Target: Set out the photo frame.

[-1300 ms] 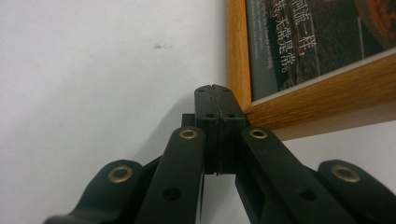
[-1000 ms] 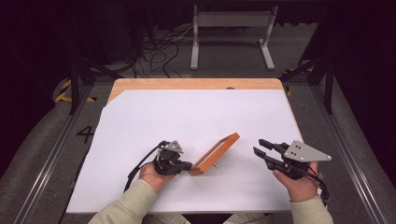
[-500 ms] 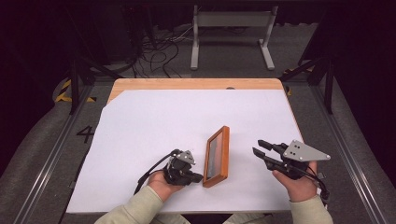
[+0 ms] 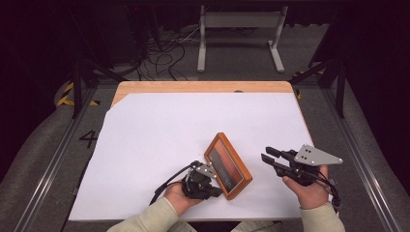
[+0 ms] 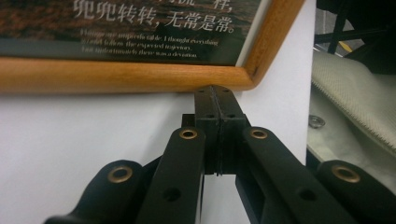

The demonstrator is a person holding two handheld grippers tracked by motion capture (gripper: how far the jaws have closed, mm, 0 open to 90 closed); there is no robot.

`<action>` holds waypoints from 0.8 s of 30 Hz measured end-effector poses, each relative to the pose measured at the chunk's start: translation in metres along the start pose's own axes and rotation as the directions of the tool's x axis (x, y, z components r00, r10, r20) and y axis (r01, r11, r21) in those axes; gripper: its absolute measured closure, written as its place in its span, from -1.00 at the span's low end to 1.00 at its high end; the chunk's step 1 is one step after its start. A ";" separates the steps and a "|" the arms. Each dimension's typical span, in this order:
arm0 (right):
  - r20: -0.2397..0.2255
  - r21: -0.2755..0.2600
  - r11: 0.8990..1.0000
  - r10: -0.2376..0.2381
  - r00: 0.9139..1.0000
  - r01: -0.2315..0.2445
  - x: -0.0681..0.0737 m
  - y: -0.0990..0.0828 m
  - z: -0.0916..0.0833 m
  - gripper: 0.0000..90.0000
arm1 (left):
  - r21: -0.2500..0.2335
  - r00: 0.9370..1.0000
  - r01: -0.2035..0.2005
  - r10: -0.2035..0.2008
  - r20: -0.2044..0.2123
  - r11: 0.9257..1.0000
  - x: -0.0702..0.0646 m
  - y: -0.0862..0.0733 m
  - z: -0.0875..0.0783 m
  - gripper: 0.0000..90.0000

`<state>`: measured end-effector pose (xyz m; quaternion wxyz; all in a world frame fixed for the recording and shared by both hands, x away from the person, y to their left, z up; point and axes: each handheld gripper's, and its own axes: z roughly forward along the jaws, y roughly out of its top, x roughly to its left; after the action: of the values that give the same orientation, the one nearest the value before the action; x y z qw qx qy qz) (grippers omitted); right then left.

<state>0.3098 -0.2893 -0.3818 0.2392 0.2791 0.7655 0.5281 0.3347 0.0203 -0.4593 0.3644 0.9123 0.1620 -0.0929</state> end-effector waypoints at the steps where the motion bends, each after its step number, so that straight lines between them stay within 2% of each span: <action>1: 0.000 0.000 1.000 -0.001 1.000 0.001 0.000 0.000 0.000 0.52 | 0.002 1.000 -0.004 0.004 -0.001 1.000 -0.001 0.001 0.001 0.99; 6: -0.016 0.005 1.000 0.014 1.000 -0.014 0.000 0.000 0.001 0.53 | 0.000 1.000 -0.013 0.013 0.002 1.000 -0.004 0.005 0.006 0.99; 10: -0.026 0.009 0.999 0.039 0.999 -0.039 0.000 0.000 0.001 0.53 | -0.005 1.000 -0.018 0.018 -0.001 1.000 -0.004 0.005 0.003 0.99; 13: -0.024 0.007 0.998 0.063 0.998 -0.063 0.000 0.003 0.000 0.48 | -0.030 1.000 -0.010 0.010 -0.002 0.999 -0.003 0.004 -0.008 0.99; 17: -0.043 0.022 0.992 0.129 0.991 -0.128 0.001 0.010 -0.001 0.38 | -0.069 1.000 -0.003 0.001 -0.028 0.998 0.003 -0.001 -0.026 0.90; 20: -0.061 0.045 0.983 0.183 0.981 -0.181 0.001 0.017 0.000 0.35 | -0.107 0.998 0.032 -0.037 -0.049 0.994 0.012 -0.008 -0.042 0.84; 23: -0.087 0.081 0.975 0.215 0.973 -0.208 0.001 0.027 0.003 0.32 | -0.148 0.994 0.061 -0.073 -0.078 0.987 0.020 -0.016 -0.059 0.80; 24: -0.087 0.081 0.975 0.215 0.973 -0.208 0.001 0.027 0.003 0.32 | -0.148 0.994 0.061 -0.073 -0.078 0.987 0.020 -0.016 -0.059 0.77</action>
<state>0.3157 -0.2793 -0.3575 0.1350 0.3419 0.7602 0.5357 0.3508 0.0765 -0.4331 0.4194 0.8805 0.2140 -0.0549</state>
